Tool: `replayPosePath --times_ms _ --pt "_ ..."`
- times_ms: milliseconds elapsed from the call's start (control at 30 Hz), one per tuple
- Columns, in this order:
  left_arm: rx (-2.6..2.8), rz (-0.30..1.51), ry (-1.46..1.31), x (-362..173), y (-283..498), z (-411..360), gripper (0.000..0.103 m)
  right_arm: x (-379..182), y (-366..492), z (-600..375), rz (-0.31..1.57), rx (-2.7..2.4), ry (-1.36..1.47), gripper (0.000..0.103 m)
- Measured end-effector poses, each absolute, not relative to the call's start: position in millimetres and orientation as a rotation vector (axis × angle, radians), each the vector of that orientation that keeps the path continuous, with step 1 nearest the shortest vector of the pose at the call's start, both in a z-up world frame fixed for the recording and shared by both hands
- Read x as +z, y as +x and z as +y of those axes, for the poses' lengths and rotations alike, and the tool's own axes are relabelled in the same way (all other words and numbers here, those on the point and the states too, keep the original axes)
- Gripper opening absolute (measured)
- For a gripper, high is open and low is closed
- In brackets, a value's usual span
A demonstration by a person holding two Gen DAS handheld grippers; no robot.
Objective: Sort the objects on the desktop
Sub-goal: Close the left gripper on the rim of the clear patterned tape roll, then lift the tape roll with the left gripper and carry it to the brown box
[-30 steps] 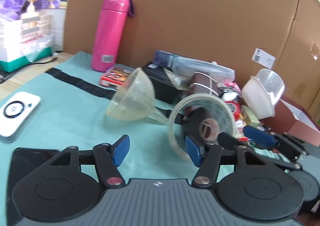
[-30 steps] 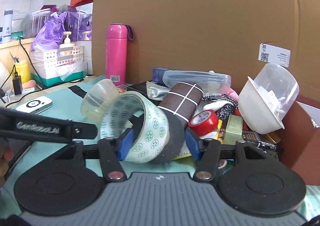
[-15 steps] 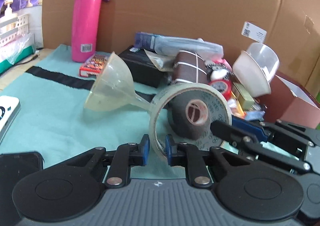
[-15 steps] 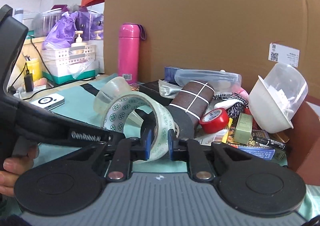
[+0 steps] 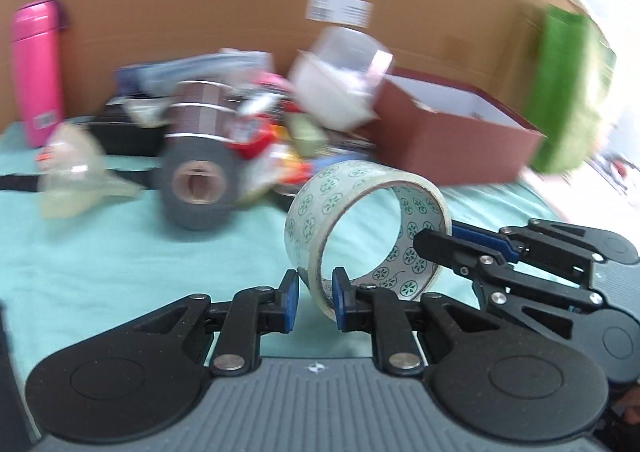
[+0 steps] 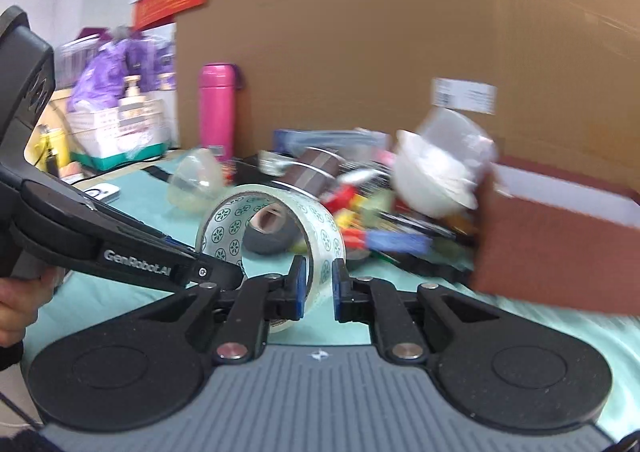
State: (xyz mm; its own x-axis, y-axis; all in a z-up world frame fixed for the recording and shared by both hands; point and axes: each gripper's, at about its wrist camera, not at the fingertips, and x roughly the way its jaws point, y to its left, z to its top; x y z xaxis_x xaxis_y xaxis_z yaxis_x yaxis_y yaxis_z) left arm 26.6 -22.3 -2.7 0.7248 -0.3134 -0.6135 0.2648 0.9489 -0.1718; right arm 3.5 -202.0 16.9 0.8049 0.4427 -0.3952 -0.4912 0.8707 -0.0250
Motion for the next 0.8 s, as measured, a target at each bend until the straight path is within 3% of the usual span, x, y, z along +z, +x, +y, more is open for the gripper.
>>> replayPosePath --times_ms 367,567,733,800 --pt "-0.406 0.683 0.025 -1 56 -82 0.019 -1 20 -263 0.428 0.329 0.035 0.014" --pt "-0.388 0.663 0.015 -6 59 -83 0.030 -5 21 -269 0.432 0.342 0.051 0.014" --pt "-0.395 0.684 0.020 -5 64 -85 0.030 -5 25 -265 0.437 0.348 0.047 0.015" --pt "-0.389 0.682 0.023 -5 66 -86 0.029 -5 28 -264 0.436 0.350 0.046 0.023"
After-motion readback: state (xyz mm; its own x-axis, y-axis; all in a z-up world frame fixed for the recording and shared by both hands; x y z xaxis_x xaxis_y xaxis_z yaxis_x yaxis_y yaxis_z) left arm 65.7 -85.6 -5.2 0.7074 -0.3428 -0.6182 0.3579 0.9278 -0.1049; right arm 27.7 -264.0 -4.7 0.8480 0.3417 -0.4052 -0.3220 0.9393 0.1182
